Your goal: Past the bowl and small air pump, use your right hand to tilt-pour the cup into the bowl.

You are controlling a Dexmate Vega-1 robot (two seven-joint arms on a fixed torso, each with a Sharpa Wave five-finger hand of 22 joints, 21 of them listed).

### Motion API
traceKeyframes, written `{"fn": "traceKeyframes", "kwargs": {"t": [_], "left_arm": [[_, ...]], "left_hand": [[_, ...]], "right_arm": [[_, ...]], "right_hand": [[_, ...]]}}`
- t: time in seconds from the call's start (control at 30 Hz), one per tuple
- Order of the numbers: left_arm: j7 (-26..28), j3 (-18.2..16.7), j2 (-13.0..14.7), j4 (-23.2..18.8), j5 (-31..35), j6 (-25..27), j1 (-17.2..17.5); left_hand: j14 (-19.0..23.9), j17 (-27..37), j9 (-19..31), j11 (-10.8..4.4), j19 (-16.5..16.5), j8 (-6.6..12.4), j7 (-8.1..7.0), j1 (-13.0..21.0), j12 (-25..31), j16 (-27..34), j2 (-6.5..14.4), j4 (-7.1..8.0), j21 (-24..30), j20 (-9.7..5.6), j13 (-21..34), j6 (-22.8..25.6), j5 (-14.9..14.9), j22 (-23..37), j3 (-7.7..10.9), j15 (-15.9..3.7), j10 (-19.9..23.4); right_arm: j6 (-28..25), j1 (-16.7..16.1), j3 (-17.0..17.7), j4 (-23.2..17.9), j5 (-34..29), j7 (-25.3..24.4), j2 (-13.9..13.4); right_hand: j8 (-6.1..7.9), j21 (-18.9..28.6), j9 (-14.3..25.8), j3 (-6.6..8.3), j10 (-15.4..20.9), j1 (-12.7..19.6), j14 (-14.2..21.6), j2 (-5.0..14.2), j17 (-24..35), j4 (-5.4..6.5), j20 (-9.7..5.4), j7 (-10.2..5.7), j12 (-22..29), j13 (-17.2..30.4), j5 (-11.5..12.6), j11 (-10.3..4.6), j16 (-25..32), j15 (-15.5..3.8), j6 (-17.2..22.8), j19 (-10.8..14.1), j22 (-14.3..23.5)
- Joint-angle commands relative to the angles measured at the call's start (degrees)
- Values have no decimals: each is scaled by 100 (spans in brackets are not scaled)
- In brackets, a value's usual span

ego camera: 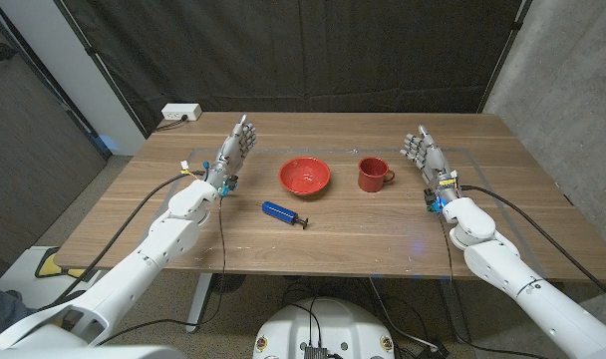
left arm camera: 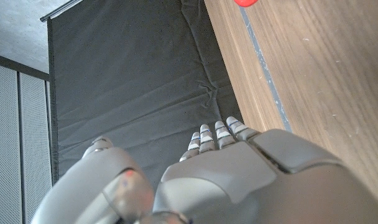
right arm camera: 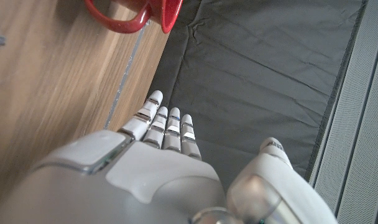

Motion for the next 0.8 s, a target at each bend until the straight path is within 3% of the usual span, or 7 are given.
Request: {"fn": "traceKeyframes", "kwargs": {"t": [0.03,0.17,0.4,0.63,0.8], "left_arm": [[79,-9,16,-121,10,114,-9],[-37,-38,-45,-88,-154,89,12],[-92,-51,-57,-124,-223,73,46],[-70,-60,-41,-218,-229,68,103],[-60,-63,-34,-245,-237,71,134]], "left_hand": [[-32,19,16,1,-47,10,4,19,-5,-20,50,-21,-6,-10,6,3,38,32,8,6,10],[-7,19,17,-5,-35,20,9,25,-2,-12,61,-24,-3,-7,6,39,40,32,8,1,27],[4,19,17,-4,-25,20,14,32,3,-12,75,-27,-1,-7,6,53,43,33,8,-3,48],[25,20,19,-5,-17,20,6,40,4,-7,93,-30,0,-2,7,68,45,34,7,-3,64],[37,20,19,-9,-14,21,6,45,4,-6,104,-32,0,1,7,82,47,35,5,-6,73]], "right_arm": [[-152,-460,108,-513,-440,-423,-325],[-163,-553,104,-594,-663,-505,-435],[-115,-736,129,-739,-1065,-815,-477],[-263,-868,95,-921,-1587,-1082,-595],[-477,-952,74,-1095,-1948,-1344,-636]], "right_hand": [[10,-8,15,-6,61,77,50,-12,9,-35,-193,-4,53,24,29,1,32,4,22,74,15],[8,-21,15,5,57,128,51,-12,7,-66,-191,-11,47,24,39,13,25,6,17,79,14],[31,-68,18,45,83,377,58,-56,3,-226,-196,-66,46,28,89,-26,10,-46,64,108,5],[-6,-185,22,70,-48,753,-69,-197,2,-475,-184,-60,-17,33,191,-7,-43,-28,-43,34,1],[-47,-244,25,70,-144,927,-170,-272,3,-578,-180,-64,-52,36,252,-21,-66,13,-169,-13,3]]}}
